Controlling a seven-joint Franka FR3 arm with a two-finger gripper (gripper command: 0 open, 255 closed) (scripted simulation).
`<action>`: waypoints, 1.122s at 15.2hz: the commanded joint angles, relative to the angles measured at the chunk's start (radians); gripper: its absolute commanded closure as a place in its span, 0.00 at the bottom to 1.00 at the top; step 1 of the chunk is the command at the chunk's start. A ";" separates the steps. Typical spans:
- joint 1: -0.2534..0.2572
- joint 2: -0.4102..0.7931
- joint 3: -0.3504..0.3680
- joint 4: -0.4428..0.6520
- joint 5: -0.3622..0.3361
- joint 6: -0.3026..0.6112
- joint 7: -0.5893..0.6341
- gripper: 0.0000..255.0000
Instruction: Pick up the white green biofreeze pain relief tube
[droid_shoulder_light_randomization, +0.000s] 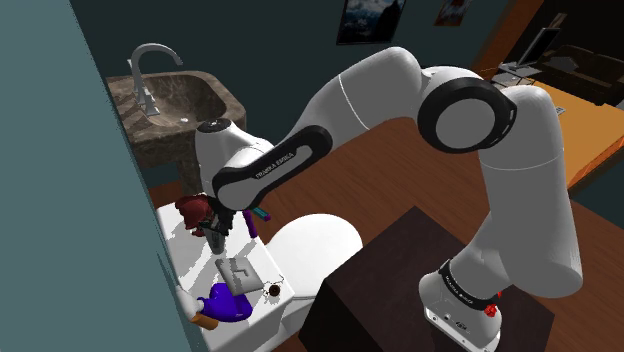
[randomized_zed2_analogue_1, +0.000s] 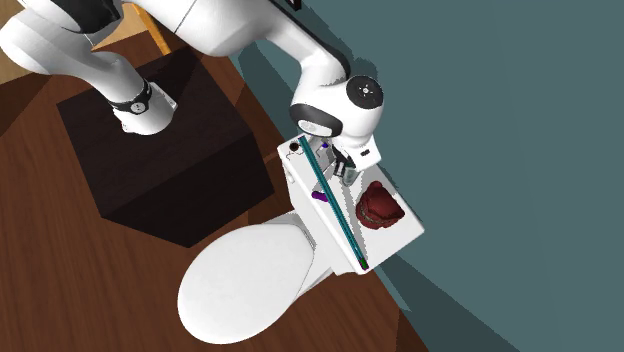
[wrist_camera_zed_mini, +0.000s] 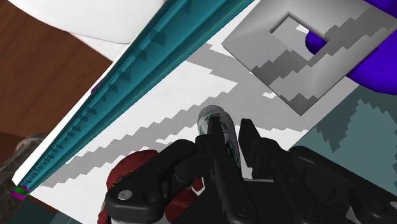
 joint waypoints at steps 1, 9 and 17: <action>-0.001 -0.008 0.002 -0.001 0.002 -0.008 0.000 1.00; -0.011 -0.082 0.015 -0.004 0.017 -0.078 -0.006 1.00; -0.017 -0.132 0.024 0.004 0.029 -0.136 -0.010 1.00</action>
